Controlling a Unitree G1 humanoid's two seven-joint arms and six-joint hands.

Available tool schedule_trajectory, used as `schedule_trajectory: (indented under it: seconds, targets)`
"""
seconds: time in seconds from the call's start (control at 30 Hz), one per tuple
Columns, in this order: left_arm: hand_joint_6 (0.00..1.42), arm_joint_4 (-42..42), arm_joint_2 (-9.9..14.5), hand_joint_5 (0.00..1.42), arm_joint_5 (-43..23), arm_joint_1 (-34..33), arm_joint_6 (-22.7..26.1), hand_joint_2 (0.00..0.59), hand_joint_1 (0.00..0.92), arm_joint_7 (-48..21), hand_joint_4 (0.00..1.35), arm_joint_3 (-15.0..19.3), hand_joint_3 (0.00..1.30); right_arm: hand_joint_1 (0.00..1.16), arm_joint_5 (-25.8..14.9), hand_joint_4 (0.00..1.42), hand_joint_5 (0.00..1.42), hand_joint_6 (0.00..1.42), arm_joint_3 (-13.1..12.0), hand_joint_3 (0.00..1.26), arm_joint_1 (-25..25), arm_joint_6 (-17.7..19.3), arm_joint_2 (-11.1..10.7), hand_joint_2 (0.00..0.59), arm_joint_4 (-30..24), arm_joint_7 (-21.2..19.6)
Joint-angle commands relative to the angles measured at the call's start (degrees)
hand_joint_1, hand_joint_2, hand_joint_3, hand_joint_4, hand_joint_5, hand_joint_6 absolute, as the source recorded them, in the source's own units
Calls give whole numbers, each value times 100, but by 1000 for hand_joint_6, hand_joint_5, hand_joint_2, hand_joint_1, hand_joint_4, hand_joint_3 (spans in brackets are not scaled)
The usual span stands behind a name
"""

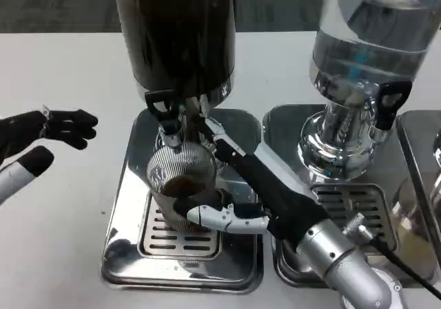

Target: Grasp the cup under the faucet to collect the drink, then remove the cup.

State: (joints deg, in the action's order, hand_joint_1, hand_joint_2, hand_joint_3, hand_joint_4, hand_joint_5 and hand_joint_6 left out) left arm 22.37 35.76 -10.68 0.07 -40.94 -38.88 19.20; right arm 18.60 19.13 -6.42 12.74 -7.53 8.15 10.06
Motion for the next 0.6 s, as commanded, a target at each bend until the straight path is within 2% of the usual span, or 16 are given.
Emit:
schedule_trajectory:
  seconds: [0.03,0.6]
  targets:
    - [316,155,76,436,91,17,-118,75,0,74,407,-57,423,646,48,0,0,51,30,0,-76,-92,-1,174,-41,-3]
    - [305,335,134,421,89,10,-162,105,0,54,393,-101,434,729,-5,0,0,54,154,0,-349,-81,60,144,391,97]
